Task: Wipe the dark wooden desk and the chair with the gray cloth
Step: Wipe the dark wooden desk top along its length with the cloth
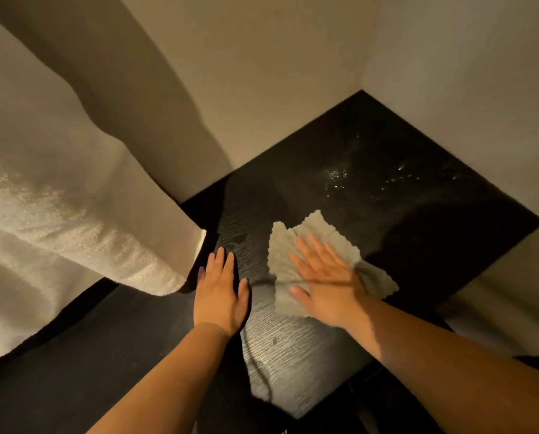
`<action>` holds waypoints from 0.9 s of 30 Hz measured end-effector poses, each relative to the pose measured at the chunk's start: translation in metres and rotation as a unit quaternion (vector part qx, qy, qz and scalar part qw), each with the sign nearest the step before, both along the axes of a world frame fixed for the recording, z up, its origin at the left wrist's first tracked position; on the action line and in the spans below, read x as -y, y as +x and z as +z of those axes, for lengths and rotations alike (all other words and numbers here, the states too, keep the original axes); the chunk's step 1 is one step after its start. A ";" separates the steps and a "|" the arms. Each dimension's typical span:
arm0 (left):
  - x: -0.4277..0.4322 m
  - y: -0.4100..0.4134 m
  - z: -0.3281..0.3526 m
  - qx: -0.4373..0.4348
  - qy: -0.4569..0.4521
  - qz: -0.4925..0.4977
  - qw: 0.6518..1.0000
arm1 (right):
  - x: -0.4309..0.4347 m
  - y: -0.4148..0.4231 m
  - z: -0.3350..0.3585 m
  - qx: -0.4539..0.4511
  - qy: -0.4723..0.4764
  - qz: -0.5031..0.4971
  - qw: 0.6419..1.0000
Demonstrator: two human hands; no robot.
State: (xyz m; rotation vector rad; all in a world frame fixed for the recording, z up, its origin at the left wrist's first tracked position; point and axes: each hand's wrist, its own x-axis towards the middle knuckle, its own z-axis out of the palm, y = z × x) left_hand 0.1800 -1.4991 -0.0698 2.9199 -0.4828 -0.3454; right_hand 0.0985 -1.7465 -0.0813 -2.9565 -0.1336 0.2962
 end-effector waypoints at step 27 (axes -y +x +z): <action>0.105 -0.032 -0.017 0.037 0.002 -0.021 0.999 | 0.135 -0.068 -0.009 -0.028 -0.063 -0.238 0.969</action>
